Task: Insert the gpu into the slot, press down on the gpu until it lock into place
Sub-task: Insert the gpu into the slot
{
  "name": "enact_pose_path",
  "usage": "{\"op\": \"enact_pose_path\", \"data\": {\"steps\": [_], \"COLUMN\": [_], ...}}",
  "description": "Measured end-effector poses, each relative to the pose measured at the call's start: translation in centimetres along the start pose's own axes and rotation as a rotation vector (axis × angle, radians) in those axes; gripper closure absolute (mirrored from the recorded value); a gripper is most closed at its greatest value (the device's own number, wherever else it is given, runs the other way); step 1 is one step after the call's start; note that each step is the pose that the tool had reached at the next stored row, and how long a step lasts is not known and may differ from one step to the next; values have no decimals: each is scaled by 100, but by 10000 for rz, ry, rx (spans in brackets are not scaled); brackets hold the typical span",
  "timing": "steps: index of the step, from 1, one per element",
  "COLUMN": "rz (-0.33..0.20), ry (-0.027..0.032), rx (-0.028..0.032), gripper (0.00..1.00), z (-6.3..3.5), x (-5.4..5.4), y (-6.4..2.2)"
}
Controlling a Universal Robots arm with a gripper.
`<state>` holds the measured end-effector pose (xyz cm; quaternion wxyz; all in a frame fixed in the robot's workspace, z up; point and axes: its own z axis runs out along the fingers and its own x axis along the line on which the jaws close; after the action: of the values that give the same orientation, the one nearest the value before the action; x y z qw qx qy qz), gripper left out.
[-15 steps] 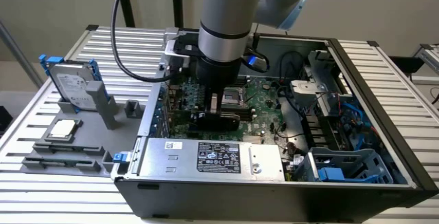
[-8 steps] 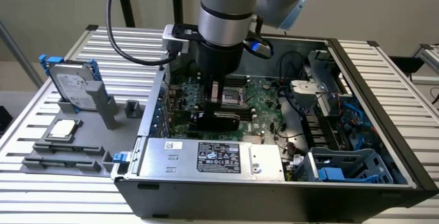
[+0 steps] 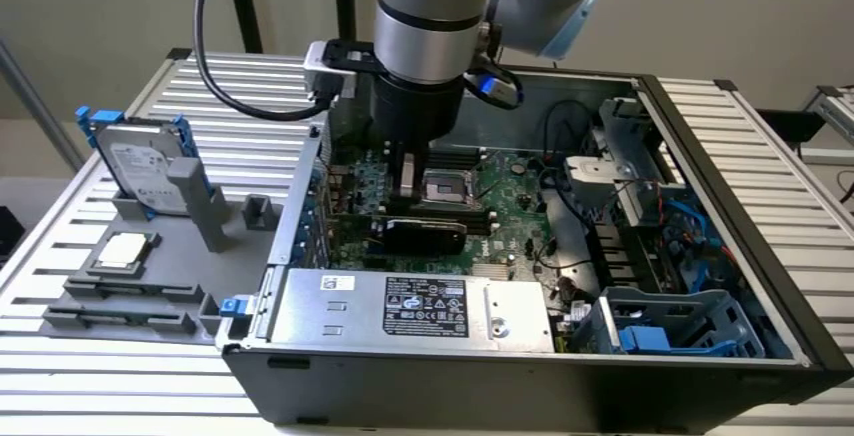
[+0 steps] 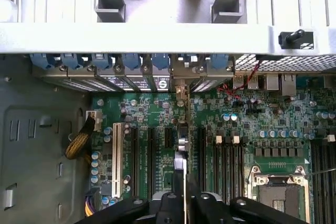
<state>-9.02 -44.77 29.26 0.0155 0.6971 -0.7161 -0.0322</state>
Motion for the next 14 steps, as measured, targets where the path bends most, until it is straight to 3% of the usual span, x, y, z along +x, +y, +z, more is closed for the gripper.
{"op": "enact_pose_path", "data": {"steps": [9, 11, 14], "rz": [-52, -60, -71], "ry": [9, 17, 41], "rx": [-24, -81, -235], "gripper": [89, 89, 89], "z": [18, 17, 13], "x": [8, 8, 4], "y": [267, 307, 354]}}
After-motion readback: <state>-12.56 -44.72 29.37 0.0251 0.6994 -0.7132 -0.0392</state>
